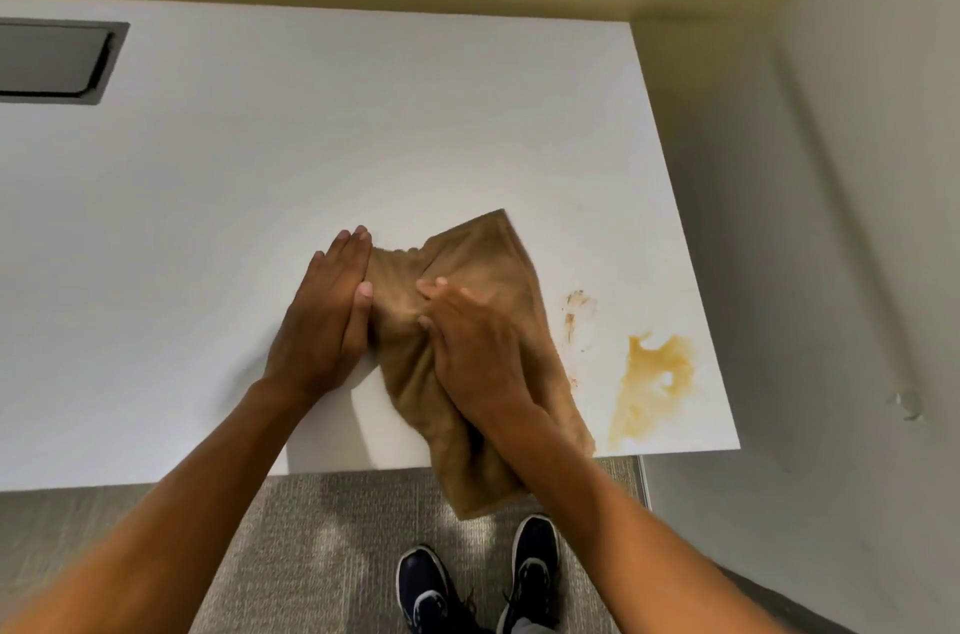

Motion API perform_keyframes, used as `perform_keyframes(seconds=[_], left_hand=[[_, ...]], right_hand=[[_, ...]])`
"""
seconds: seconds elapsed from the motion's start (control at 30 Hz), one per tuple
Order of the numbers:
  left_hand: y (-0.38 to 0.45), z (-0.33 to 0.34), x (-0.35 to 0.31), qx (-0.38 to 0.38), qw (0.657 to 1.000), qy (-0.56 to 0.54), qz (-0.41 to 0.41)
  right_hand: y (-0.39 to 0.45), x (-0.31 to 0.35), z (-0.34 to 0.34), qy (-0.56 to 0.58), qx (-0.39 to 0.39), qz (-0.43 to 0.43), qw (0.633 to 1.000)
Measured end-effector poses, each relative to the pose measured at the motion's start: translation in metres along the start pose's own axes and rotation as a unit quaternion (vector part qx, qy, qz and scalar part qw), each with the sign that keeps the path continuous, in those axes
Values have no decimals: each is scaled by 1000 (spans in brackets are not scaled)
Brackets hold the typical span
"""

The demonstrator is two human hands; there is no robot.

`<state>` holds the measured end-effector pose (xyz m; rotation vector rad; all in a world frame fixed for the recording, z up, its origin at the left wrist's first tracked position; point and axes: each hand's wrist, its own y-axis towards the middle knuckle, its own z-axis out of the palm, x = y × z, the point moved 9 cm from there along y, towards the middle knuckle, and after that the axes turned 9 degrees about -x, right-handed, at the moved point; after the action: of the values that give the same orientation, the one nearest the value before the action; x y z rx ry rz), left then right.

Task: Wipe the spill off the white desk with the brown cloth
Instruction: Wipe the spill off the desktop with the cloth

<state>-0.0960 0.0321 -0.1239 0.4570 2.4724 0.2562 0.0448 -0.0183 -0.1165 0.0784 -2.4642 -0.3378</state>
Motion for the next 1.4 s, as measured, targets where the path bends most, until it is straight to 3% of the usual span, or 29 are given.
perform_keyframes(seconds=[0.23,0.37,0.5,0.6,0.7,0.83,0.93,1.07,1.23,1.4], left_hand=[[-3,5,1,27,998,46,27],[-4,6,1,45,995,87,33],[-4,7,2,59,994,94,26],[-4,7,3,66,993,91,26],[-2,8,4,68,993,90,21],[1,6,-1,58,994,93,16],[2,8,-1,63,992,109,17],[2,10,-2,72,988,130,31],[1,13,-2,85,986,138,40],[1,13,0,83,988,125,39]], right_hand=[[-46,11,-6,-27,-24,-86,996],[-63,-13,-34,-112,-50,-52,991],[-66,-41,-71,-102,-53,64,991],[-67,-91,-90,-28,-50,290,955],[-60,-120,-120,-87,-127,314,937],[-30,-155,-138,71,-265,386,881],[2,-153,-121,2,-227,341,912],[29,-111,-81,-93,-100,196,971],[11,-58,-62,-79,-70,46,993],[-25,-42,-86,-71,-59,6,996]])
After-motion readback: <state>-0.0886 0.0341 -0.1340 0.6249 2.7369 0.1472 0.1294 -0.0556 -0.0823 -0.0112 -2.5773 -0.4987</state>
